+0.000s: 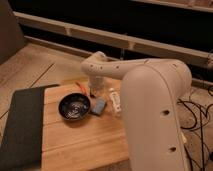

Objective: Push the eraser across the table

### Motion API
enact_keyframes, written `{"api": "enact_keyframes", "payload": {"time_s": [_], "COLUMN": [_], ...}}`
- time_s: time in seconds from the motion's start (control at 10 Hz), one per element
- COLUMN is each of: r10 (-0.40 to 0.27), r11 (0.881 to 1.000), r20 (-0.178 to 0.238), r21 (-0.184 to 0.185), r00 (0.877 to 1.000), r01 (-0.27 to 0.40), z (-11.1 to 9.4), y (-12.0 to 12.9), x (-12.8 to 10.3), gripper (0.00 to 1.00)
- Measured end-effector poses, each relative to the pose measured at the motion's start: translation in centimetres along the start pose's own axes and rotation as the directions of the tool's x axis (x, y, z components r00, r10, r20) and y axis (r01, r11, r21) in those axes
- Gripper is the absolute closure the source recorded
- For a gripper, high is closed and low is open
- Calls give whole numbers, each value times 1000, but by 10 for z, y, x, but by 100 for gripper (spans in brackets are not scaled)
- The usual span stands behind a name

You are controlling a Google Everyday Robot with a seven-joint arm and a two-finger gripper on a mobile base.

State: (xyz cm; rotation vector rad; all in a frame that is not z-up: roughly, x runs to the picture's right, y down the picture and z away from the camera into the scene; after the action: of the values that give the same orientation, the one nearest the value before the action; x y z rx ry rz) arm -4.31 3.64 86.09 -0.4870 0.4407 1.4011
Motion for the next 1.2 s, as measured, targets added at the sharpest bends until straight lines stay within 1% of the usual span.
{"api": "enact_keyframes", "payload": {"time_s": [0.1,0.3,0.4,0.5,0.6,0.7,0.8,1.0,1.2], "r10": [2,-6,-23,-45,-63,-91,-108,-132,-140], "r11": [1000,999,999,998,998,996,994,990,988], "r20": [2,-10,-13,-27,-37,-57,-68,-96,-112], "r21": [11,47,49,41,25,-6,-28,-68,-86], "r00": [1000,1000,1000,999,997,994,992,987,984], "r01": [-2,6,23,47,64,91,106,126,131], "z": [3,14,22,34,43,60,72,92,103], "y": [-6,-26,-29,-29,-25,-16,-12,-5,-9], "x": [-3,-15,-24,-33,-39,-46,-51,-57,-63], "gripper": [100,100,100,100,100,100,100,100,100]}}
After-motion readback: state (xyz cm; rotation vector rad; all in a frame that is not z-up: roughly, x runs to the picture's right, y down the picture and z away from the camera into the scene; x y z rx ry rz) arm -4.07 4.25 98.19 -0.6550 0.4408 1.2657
